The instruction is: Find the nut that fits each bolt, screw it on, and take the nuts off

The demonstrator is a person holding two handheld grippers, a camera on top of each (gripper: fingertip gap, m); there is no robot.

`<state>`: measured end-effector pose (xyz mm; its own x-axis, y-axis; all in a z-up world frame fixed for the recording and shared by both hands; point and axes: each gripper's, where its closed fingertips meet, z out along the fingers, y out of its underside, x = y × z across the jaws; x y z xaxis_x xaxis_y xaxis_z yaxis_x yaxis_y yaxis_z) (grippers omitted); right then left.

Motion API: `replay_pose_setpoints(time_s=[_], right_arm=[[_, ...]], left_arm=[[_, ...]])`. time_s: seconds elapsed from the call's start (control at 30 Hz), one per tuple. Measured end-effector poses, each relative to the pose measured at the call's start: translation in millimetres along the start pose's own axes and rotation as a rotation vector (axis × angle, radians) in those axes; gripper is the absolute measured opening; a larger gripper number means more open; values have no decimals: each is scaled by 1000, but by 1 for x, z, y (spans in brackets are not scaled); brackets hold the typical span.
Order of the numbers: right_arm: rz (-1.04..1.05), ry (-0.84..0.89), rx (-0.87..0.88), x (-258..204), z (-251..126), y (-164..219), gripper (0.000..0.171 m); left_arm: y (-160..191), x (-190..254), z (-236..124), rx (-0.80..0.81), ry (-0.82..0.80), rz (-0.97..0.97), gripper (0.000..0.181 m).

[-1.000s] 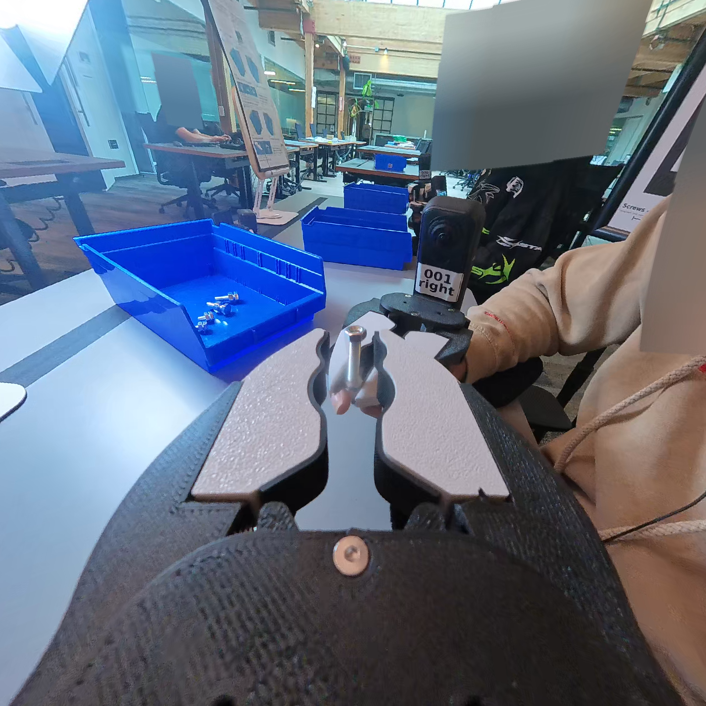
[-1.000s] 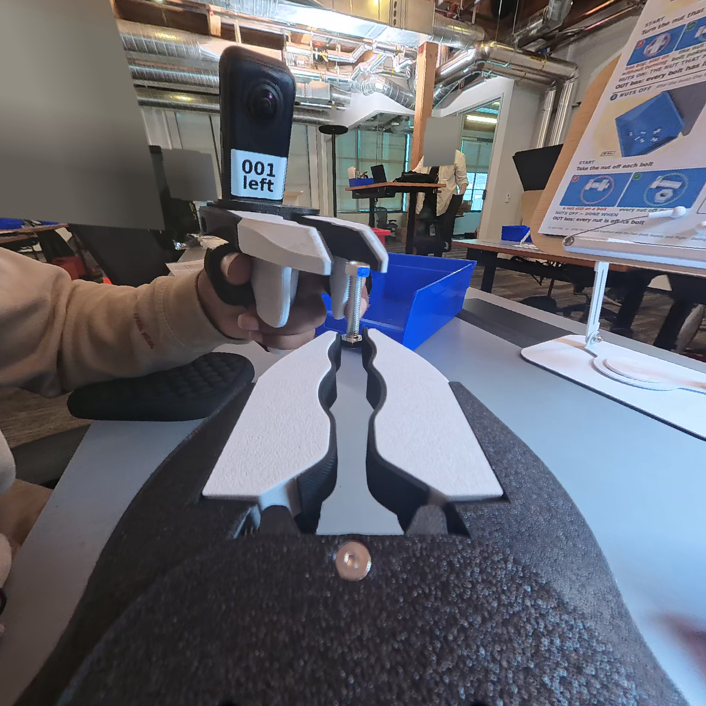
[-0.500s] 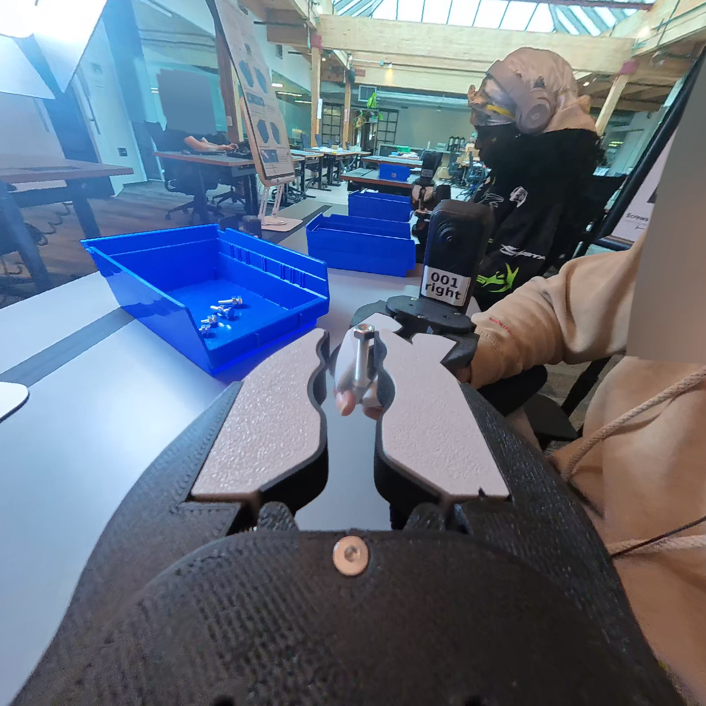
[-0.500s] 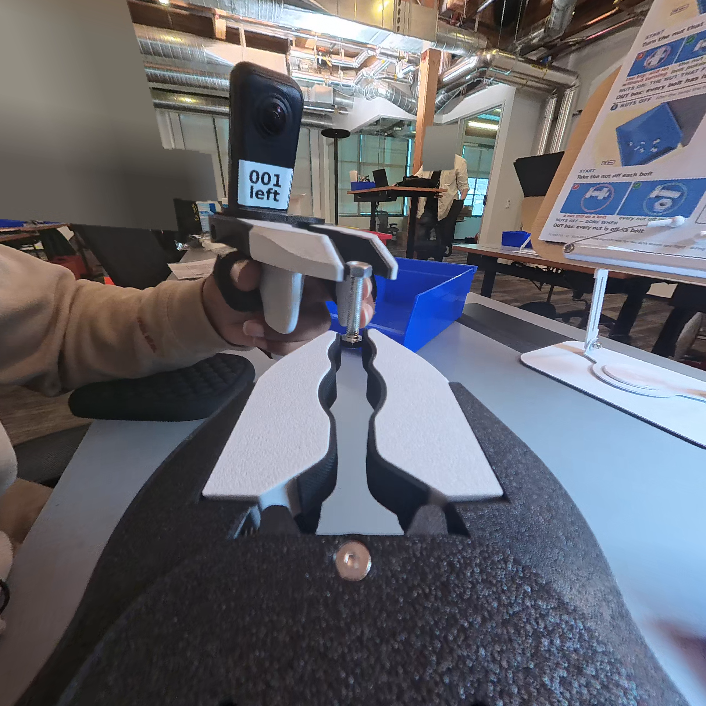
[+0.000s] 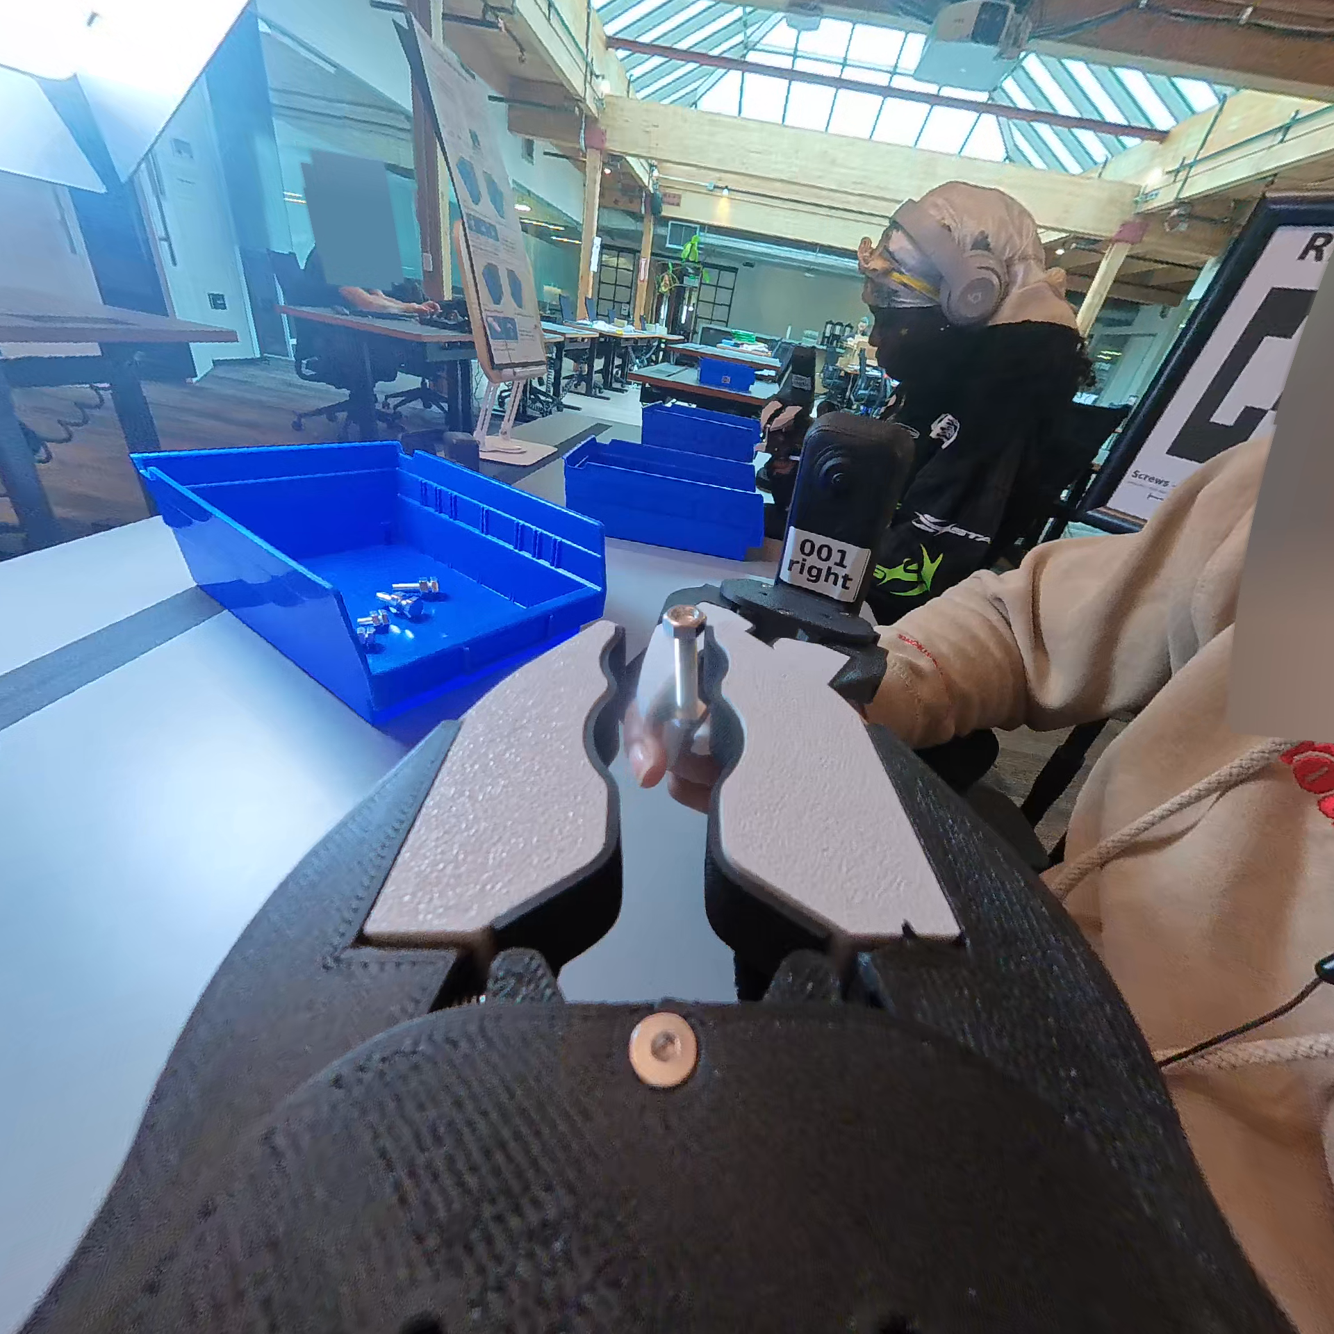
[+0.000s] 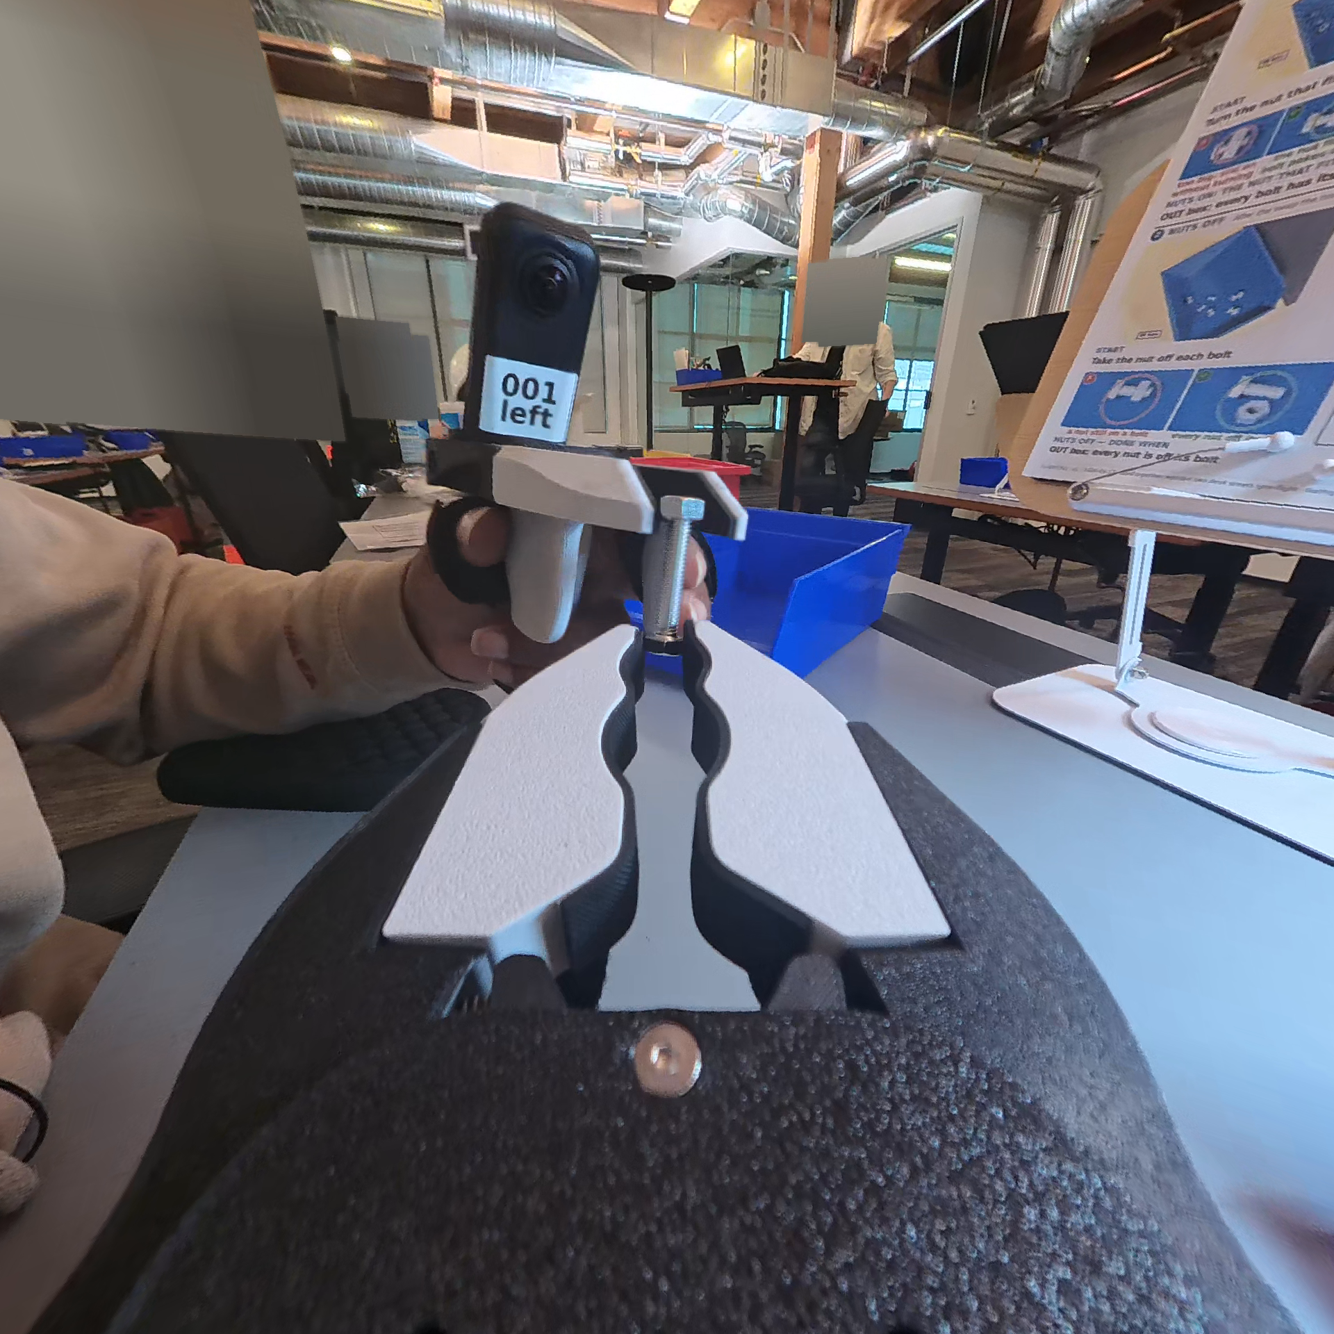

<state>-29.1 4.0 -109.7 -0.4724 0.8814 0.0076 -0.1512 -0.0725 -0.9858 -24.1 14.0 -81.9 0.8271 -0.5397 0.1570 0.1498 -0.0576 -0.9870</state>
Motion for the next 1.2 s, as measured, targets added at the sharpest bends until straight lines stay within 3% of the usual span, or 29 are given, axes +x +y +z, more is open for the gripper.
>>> replay_pose_setpoints(time_s=[0.13,0.37,0.73,0.9,1.2], right_arm=[[11,-14,37,-1,-3,-8,10],[19,-18,25,-2,-2,-6,10],[27,-15,-32,-3,1,3,10],[14,-5,-30,-2,0,2,10],[16,-26,35,-3,-4,-10,10]], left_arm=[[2,-8,-3,-3,-30,-10,14],[-1,9,4,8,32,4,20],[9,8,8,-56,-2,76,6],[3,10,6,-11,13,55,24],[-4,-5,-2,55,-30,0,15]])
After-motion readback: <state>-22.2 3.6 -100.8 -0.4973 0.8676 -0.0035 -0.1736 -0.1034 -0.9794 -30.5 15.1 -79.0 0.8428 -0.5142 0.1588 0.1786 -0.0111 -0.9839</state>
